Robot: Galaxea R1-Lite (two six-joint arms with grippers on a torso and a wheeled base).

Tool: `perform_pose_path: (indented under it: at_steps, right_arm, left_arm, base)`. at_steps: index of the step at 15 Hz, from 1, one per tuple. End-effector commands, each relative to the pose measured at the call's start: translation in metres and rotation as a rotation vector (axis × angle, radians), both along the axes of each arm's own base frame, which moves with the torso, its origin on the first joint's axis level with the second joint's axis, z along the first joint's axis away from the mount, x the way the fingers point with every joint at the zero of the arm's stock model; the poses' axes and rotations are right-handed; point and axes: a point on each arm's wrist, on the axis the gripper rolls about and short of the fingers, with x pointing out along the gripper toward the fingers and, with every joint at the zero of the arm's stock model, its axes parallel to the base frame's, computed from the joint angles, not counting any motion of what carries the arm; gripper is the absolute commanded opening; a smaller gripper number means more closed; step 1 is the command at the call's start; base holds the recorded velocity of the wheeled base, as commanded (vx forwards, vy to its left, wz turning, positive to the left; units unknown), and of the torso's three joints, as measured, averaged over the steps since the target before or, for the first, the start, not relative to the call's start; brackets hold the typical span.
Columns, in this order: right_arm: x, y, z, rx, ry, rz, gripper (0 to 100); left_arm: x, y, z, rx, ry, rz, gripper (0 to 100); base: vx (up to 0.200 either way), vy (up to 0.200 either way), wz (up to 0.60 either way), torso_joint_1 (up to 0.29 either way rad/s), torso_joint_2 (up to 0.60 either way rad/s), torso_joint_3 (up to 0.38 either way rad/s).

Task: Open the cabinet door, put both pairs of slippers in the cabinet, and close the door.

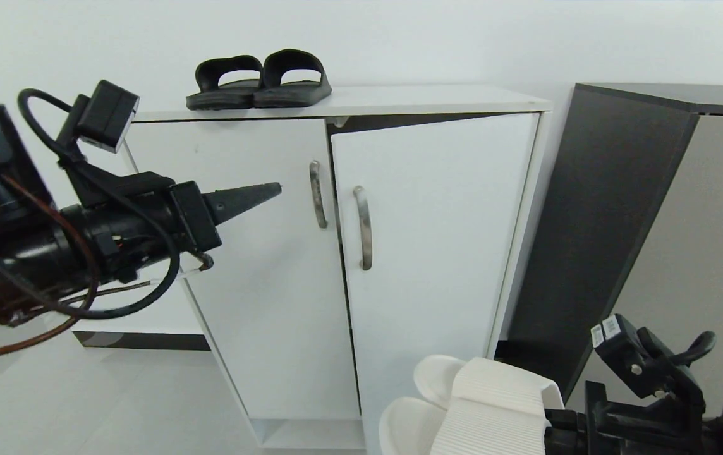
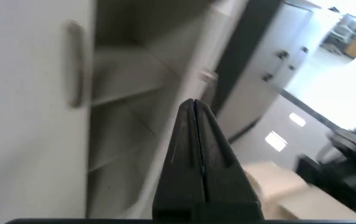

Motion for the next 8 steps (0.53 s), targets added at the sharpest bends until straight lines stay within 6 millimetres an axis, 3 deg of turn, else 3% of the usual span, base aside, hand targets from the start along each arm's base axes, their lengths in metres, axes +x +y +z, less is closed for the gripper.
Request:
perform_pose_path:
  at_steps: [1, 3, 8]
  right_arm:
    - [-0.005, -0.004, 0.004, 0.020, -0.013, 0.030, 0]
    - [-0.007, -0.006, 0.007, 0.034, -0.020, 0.048, 0]
    - [-0.008, -0.007, 0.005, 0.028, -0.013, 0.051, 0]
  left_arm:
    - [0.046, -0.001, -0.011, 0.007, 0.037, 0.045, 0]
    - [0.072, -0.009, -0.020, 0.000, 0.015, 0.039, 0]
    - [0.087, -0.041, -0.021, -0.009, -0.013, -0.045, 0]
  base:
    - [0.000, 0.000, 0.00, 0.000, 0.00, 0.000]
    - [0.000, 0.000, 0.00, 0.000, 0.00, 0.000]
    - [0.000, 0.000, 0.00, 0.000, 0.00, 0.000]
